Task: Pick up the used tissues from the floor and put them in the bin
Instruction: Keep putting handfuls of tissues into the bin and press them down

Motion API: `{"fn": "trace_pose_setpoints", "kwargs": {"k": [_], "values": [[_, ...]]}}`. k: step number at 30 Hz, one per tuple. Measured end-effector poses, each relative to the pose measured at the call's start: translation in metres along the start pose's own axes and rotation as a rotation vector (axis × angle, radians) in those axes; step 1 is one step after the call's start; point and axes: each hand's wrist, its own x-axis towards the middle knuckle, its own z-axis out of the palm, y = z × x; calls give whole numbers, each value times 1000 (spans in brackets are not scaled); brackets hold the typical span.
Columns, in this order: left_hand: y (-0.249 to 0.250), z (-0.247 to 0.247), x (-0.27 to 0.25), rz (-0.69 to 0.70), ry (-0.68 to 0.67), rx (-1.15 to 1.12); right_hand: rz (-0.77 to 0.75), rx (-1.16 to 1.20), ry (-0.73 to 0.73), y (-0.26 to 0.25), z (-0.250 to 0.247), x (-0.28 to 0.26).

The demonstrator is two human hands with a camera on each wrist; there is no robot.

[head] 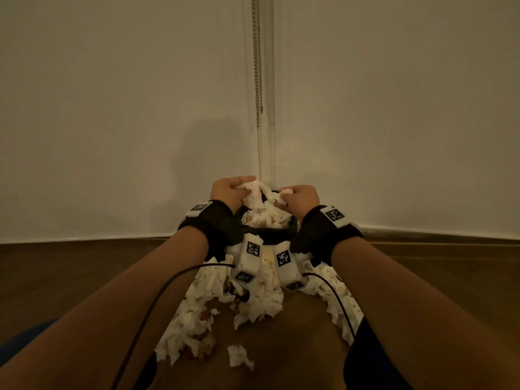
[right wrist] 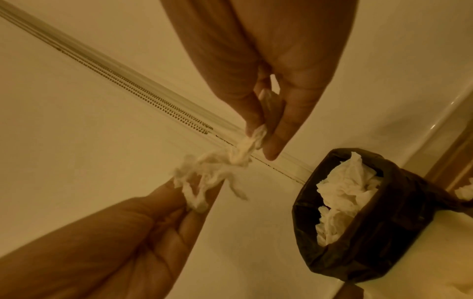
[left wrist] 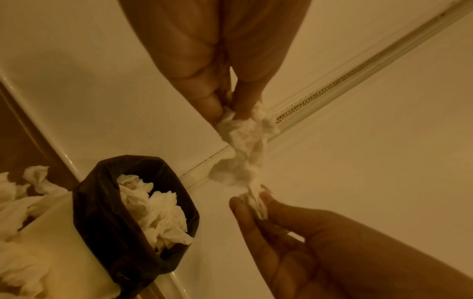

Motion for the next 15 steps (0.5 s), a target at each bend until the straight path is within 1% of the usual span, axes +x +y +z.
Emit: {"fn": "trace_pose_setpoints", "kwargs": {"k": [2,4,7,8,11,12,15], "values": [[-5,1,8,-13,22,-39,2,43,13,2,3,6],[-10,0,17,-29,33,-71,-9,20,39,3,5,13],[-25,-3,32,-98,-1,-127,-9,40,63,4,5,25],[-31,-2,37,-107,9,-118,-3,44,62,5,5,29],[-55,5,49,-78,90,-7,-4,-22,40,13,3,41],[-63,9,53,-66,98,43,-6,-65,38,17,1,46],[-81,18,61,-44,26,271,-3,-241,26,32,-4,57]]}}
